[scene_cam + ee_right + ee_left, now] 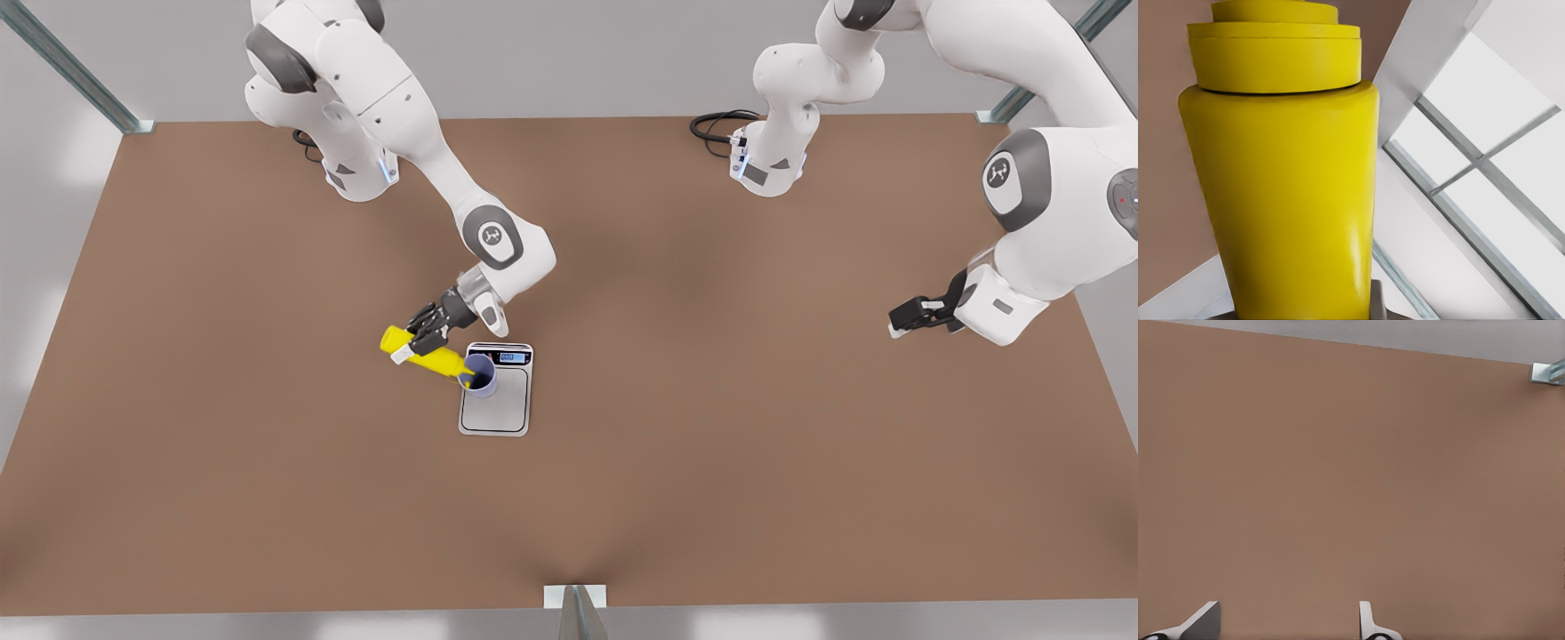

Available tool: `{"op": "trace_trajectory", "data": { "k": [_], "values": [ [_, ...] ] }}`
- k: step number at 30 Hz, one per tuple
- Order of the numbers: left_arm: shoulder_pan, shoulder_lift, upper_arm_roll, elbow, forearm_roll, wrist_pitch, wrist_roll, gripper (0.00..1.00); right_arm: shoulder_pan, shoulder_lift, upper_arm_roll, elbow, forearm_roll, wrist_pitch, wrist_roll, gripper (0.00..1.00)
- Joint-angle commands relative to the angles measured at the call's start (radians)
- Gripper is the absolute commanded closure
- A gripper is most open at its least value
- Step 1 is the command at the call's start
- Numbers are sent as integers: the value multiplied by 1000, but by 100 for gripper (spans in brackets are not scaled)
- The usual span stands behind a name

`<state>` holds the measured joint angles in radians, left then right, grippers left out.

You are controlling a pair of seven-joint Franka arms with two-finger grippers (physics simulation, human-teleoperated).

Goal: Move cup to the weight, pick up sauce bottle, pour sauce

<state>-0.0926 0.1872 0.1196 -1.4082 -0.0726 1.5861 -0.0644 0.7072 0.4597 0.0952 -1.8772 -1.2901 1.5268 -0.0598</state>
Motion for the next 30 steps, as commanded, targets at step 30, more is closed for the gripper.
{"op": "trace_trajectory", "data": {
  "k": [30],
  "values": [
    [-1, -8, 0, 2, 2, -2, 2, 0, -502, -75, -3, 216, 965, 358, -575, 46]
  ]
}}
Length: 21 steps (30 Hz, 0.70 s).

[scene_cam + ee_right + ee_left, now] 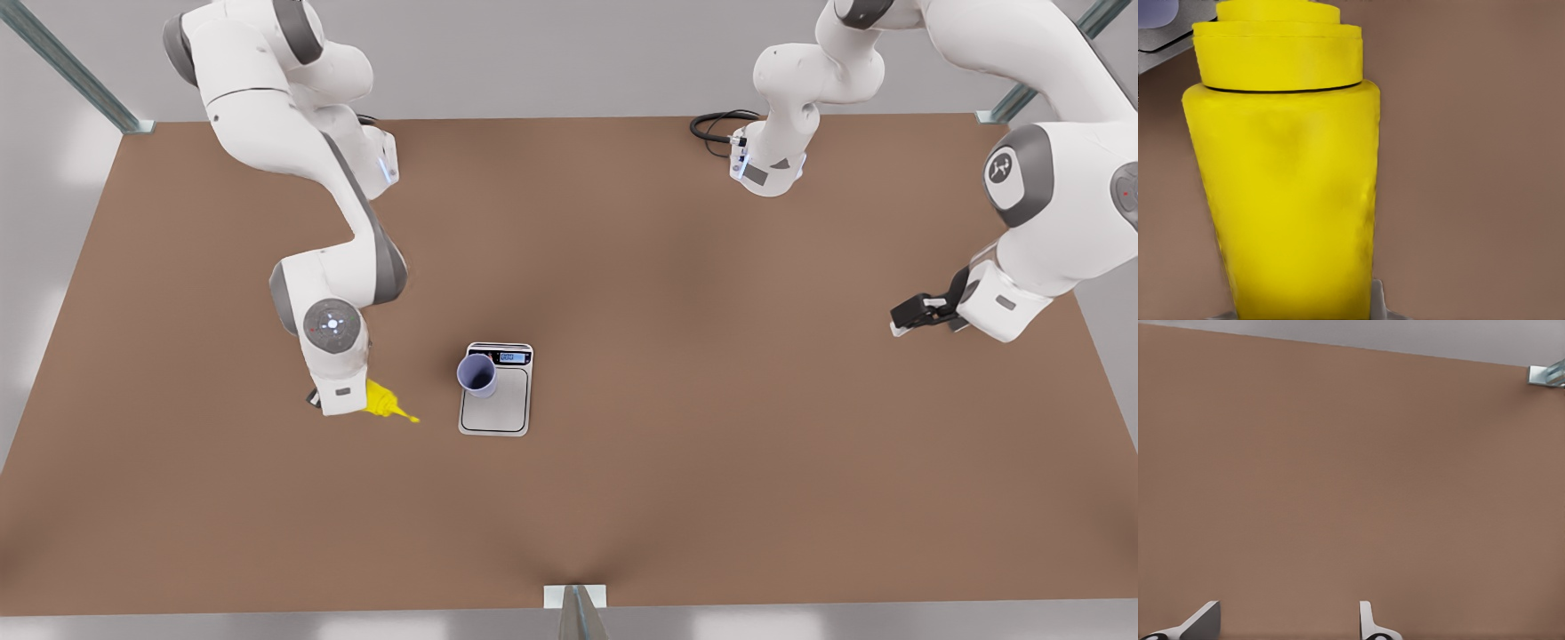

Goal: Move cup to the weight, pick up sauce bottle, pour sauce

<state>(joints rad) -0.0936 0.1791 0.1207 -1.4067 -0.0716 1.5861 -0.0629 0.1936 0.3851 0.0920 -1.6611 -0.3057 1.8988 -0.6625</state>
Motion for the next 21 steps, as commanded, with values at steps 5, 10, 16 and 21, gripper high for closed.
{"op": "trace_trajectory", "data": {
  "k": [5, 10, 16, 21],
  "values": [
    [0, 3, -1, 0, 1, 2, 0, 0, -128, 3, -1, -51, 218, 150, -364, 46],
    [0, 2, -1, 0, 4, 2, 0, 0, -258, 9, -1, -118, 597, 187, -798, 46],
    [0, 6, -3, 28, 4, 0, 0, 0, -414, 49, 0, -198, 950, 169, -1321, 46],
    [0, 8, -3, 28, 4, 0, 0, 0, -497, 187, 2, -198, 1257, 5, -1634, 46]
  ]
}}
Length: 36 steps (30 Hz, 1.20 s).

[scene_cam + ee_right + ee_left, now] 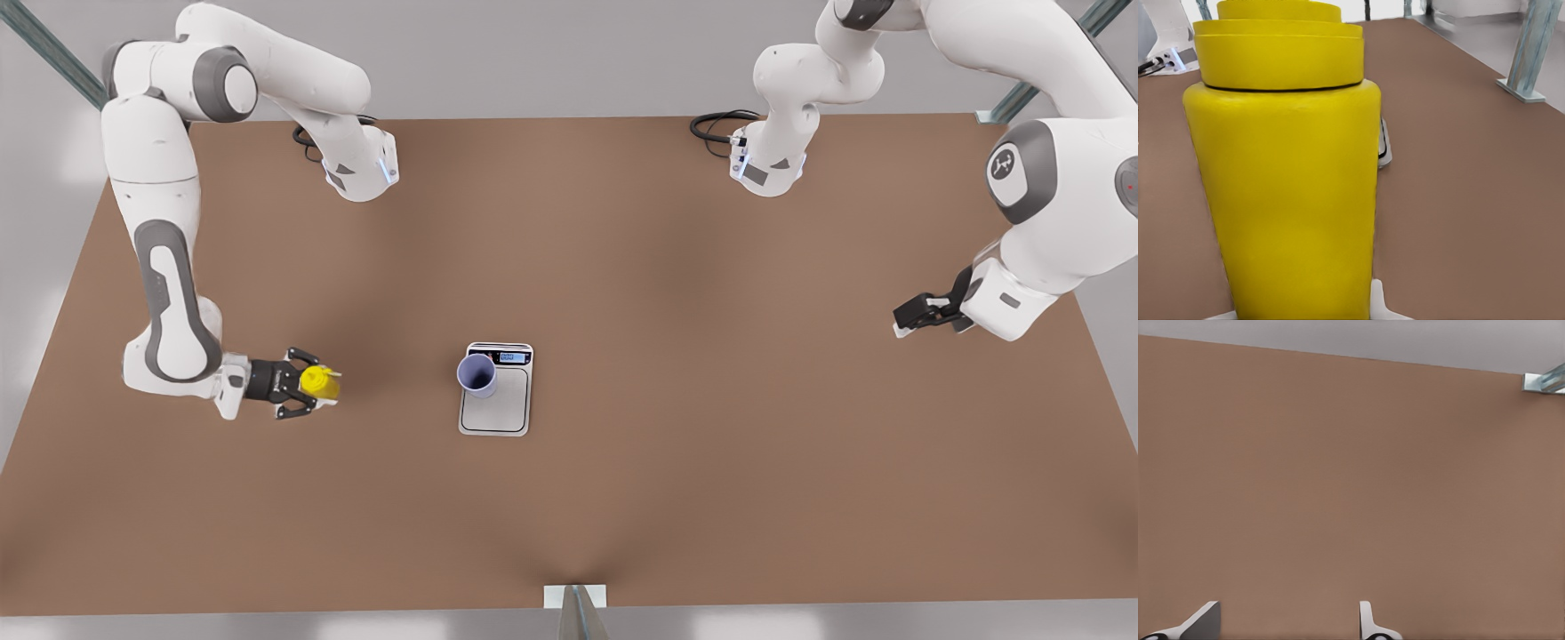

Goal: Move cup to the weight, pick up sauce bottle, pour sauce

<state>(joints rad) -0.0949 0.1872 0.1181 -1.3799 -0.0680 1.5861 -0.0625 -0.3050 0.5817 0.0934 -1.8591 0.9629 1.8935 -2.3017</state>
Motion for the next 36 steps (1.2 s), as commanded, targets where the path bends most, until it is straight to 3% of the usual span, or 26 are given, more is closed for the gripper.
{"op": "trace_trajectory", "data": {
  "k": [1, 10, 29, 31, 36],
  "values": [
    [0, 0, 0, 1, -1, 0, 0, 0, 0, 3, 0, 0, 11, -2, -11, 46],
    [0, 11, 0, 1, 7, 14, 0, 0, 10, 113, 2, 14, 137, -19, -133, 45],
    [-3, 14, 0, 2, 8, 23, 0, 0, 18, 187, 23, 44, 186, 21, -194, 44],
    [-5, 14, 0, 2, 8, 23, 0, 0, 18, 187, 23, 44, 186, 25, -189, 37],
    [-6, 14, 0, 2, 8, 23, 0, 0, 18, 187, 28, 44, 188, 25, -185, 31]
  ]
}}
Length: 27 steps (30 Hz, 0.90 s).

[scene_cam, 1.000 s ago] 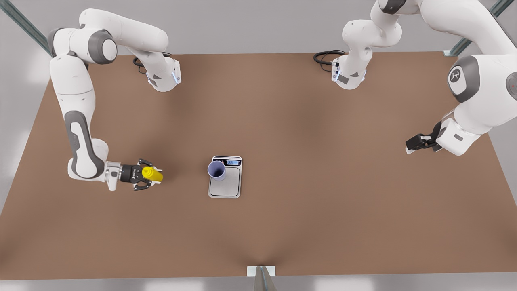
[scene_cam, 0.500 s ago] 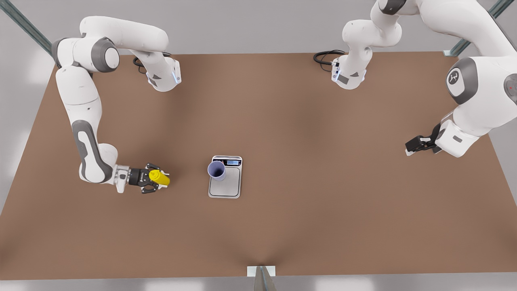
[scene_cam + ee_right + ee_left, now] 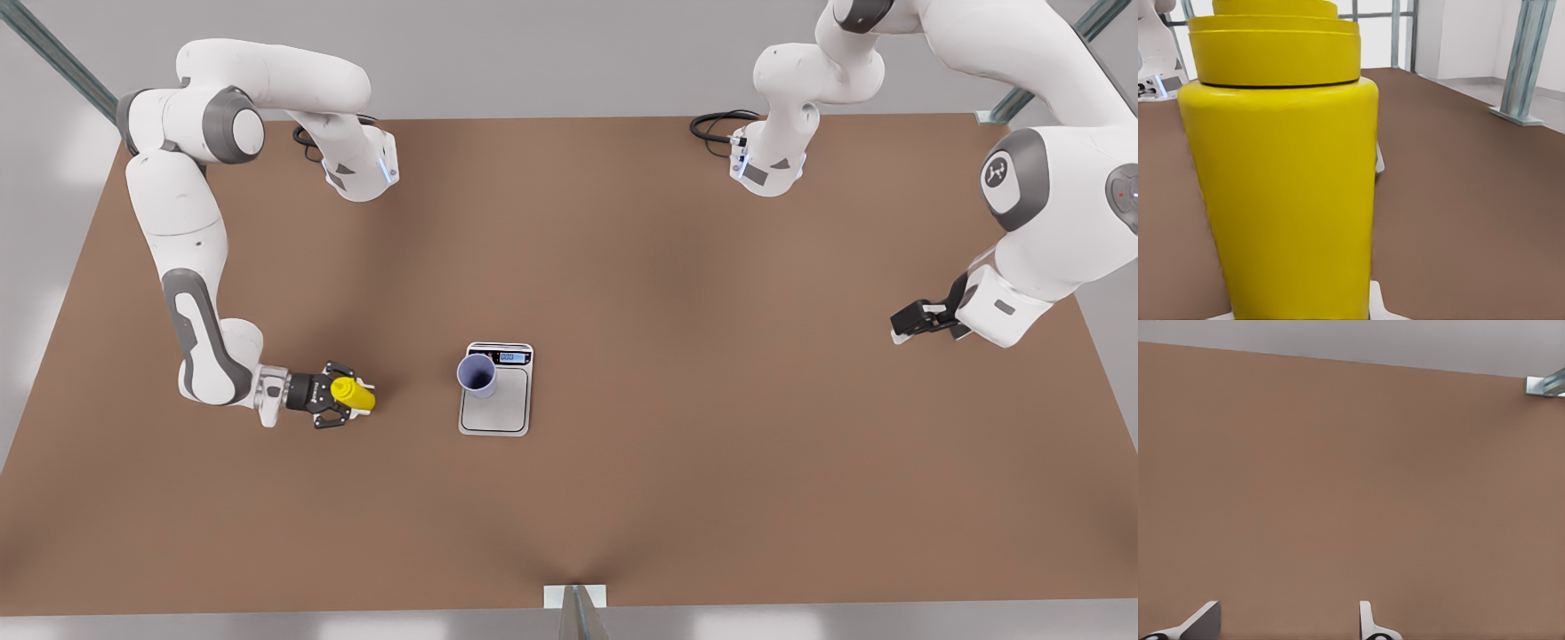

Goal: Move cup to the weight, pick up sauce bottle, pour sauce

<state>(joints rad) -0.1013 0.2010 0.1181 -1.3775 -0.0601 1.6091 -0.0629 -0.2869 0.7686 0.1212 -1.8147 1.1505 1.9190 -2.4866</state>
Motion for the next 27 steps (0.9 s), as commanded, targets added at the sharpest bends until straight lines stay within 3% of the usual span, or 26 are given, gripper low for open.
{"op": "trace_trajectory", "data": {
  "k": [1, 9, 10, 11, 27],
  "values": [
    [0, 0, 0, 0, 0, 0, 0, 0, 0, 1, 0, 0, 0, 0, 0, 30],
    [0, 0, 0, 0, 0, -2, 0, 0, -2, 3, 2, 0, 5, -2, 0, 30],
    [0, -2, 0, 0, 0, -2, 0, 0, -3, 3, 2, 0, 5, -2, 0, 23],
    [0, -2, 0, 0, -1, -2, 2, 0, -5, 3, 2, -2, 5, -3, 2, 0],
    [0, -2, 0, 0, 0, -2, 2, 0, -117, -3, 2, -11, -123, -38, 5, 0]
  ]
}}
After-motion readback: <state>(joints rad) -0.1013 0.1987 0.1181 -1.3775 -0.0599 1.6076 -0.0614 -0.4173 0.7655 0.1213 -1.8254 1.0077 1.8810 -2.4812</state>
